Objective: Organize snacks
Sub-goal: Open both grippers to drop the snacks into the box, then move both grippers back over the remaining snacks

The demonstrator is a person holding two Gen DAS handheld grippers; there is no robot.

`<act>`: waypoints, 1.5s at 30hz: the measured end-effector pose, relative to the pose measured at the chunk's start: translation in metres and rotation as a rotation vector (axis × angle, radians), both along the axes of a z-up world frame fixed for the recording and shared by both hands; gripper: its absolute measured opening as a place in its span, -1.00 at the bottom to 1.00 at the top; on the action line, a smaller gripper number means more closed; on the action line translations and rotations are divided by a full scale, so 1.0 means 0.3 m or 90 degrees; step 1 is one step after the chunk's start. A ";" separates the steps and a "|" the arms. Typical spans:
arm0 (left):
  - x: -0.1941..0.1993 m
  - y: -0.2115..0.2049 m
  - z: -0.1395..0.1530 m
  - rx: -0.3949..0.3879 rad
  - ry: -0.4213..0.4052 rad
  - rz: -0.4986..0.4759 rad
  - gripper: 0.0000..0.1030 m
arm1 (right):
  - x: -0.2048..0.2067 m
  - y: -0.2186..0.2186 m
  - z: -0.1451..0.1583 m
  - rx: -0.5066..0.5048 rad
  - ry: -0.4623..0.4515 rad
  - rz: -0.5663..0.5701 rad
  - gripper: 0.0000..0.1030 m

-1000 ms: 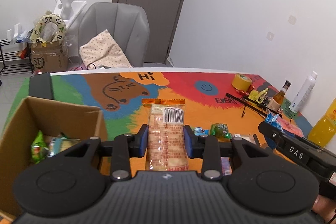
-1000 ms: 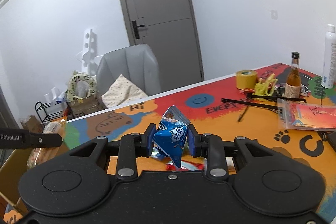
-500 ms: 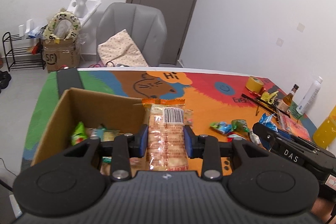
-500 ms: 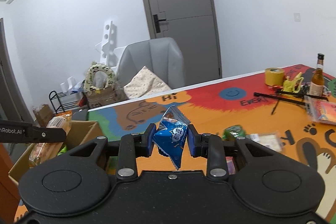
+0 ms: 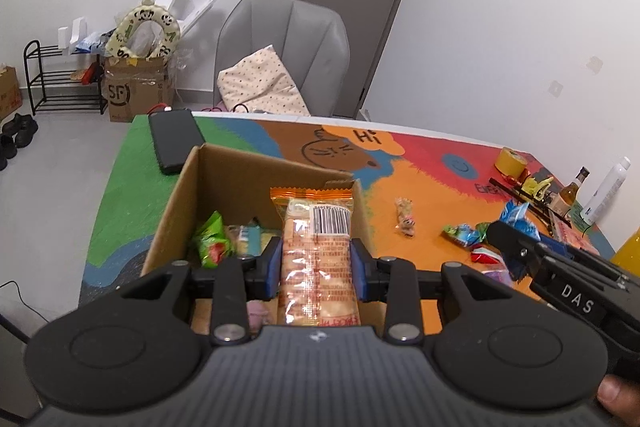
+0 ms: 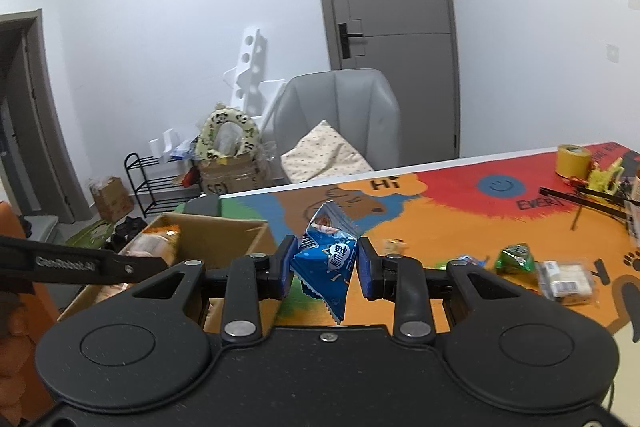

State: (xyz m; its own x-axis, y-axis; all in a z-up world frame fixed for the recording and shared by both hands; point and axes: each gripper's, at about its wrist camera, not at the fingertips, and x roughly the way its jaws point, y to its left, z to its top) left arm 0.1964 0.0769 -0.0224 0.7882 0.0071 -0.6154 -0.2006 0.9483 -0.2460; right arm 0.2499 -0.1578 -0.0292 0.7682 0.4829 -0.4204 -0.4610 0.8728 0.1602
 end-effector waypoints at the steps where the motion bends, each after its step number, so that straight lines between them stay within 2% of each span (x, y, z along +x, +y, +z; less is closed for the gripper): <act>1: -0.004 0.010 -0.004 -0.001 0.001 0.001 -0.34 | -0.001 0.010 0.003 0.005 0.004 0.007 -0.42; 3: -0.014 0.028 -0.011 -0.001 0.001 0.003 -0.34 | -0.001 0.031 0.010 0.019 0.016 0.024 -0.42; 12: -0.036 0.108 -0.042 -0.003 0.015 0.015 -0.34 | -0.023 0.157 0.019 0.008 0.013 0.065 -0.42; 21: -0.063 0.161 -0.019 -0.017 0.003 0.022 -0.24 | -0.048 0.241 0.027 0.010 0.023 0.101 -0.42; 23: -0.065 0.167 -0.015 -0.019 0.000 0.024 -0.19 | -0.046 0.250 0.030 0.017 0.041 0.118 -0.33; 25: -0.068 0.169 -0.012 -0.020 0.000 0.023 -0.10 | -0.046 0.253 0.031 0.025 0.045 0.118 -0.11; 26: -0.068 0.170 -0.011 -0.019 -0.001 0.021 -0.07 | -0.048 0.250 0.033 0.024 0.042 0.112 -0.06; 29: -0.074 0.162 -0.006 -0.020 -0.011 0.016 0.15 | -0.044 0.220 0.033 0.024 0.040 0.091 0.06; 33: -0.075 0.150 0.001 -0.022 -0.022 0.018 0.42 | -0.034 0.160 0.024 0.021 0.041 0.054 0.34; 37: -0.068 0.124 0.006 -0.021 -0.028 0.012 0.52 | -0.036 0.099 0.006 0.014 0.035 0.022 0.55; 45: -0.028 0.025 0.015 -0.015 -0.033 -0.020 0.66 | -0.031 -0.048 -0.014 0.011 0.030 -0.039 0.79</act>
